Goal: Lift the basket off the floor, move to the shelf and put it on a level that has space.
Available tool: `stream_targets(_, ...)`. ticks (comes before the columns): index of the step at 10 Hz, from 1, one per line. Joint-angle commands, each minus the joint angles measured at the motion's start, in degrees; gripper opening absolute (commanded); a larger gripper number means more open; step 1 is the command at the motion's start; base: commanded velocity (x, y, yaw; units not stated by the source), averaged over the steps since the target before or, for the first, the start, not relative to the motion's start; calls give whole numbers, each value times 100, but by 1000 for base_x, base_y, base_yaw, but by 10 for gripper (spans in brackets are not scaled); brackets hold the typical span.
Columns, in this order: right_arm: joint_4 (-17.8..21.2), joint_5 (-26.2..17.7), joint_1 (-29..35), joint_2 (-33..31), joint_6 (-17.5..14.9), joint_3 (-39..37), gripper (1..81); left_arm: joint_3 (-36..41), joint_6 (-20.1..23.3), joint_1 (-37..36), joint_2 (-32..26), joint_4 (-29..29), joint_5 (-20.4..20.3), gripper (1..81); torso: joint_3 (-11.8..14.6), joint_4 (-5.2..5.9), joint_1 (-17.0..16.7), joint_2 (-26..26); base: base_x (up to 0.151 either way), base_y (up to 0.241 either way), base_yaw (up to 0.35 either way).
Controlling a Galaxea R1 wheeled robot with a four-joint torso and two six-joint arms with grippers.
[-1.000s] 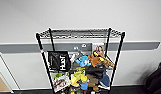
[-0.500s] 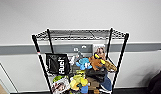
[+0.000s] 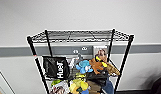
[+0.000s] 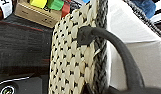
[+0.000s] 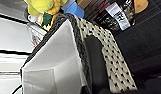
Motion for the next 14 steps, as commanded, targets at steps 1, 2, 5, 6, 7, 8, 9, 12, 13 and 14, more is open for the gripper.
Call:
stream_targets(1, 65, -191, 573, -171, 72, 250, 10, 269, 68, -596, -160, 45, 273, 10, 0, 0, 0, 0, 114, 0, 0)
stream_targets(2, 65, -200, 573, -171, 72, 250, 10, 269, 68, -603, -168, 45, 273, 10, 0, 0, 0, 0, 112, 0, 0)
stream_targets(5, 65, -199, 573, -171, 72, 259, 10, 278, 68, -595, -168, 45, 273, 10, 0, 0, 2, 0, 95, 0, 0)
stream_targets(6, 65, -191, 573, -171, 72, 259, 10, 278, 68, -595, -168, 45, 273, 10, 0, 0, 0, 0, 89, 0, 0)
stream_targets(7, 65, -199, 573, -180, 72, 259, 10, 287, 68, -596, -168, 45, 273, 10, 0, 0, -2, 0, 84, 0, 0)
stream_targets(8, 65, -200, 573, -180, 72, 267, 10, 287, 68, -595, -168, 45, 273, 10, 0, 0, 0, 0, 79, 0, 0)
stream_targets(9, 65, -200, 582, -180, 72, 276, 10, 287, 68, -595, -168, 45, 273, 10, 0, 0, 0, 0, 73, 0, 0)
stream_targets(12, 65, -200, 573, -180, 72, 267, 10, 287, 68, -595, -168, 45, 282, 10, 0, 0, 2, 2, 0, 0, 0)
stream_targets(13, 65, -200, 582, -180, 72, 276, 10, 287, 68, -603, -168, 45, 282, 10, 0, 0, 2, 0, 0, 0, 0)
stream_targets(14, 57, -200, 573, -180, 72, 303, 10, 296, 68, -596, -177, 45, 282, 10, 0, 0, 0, 0, 0, 0, 0)
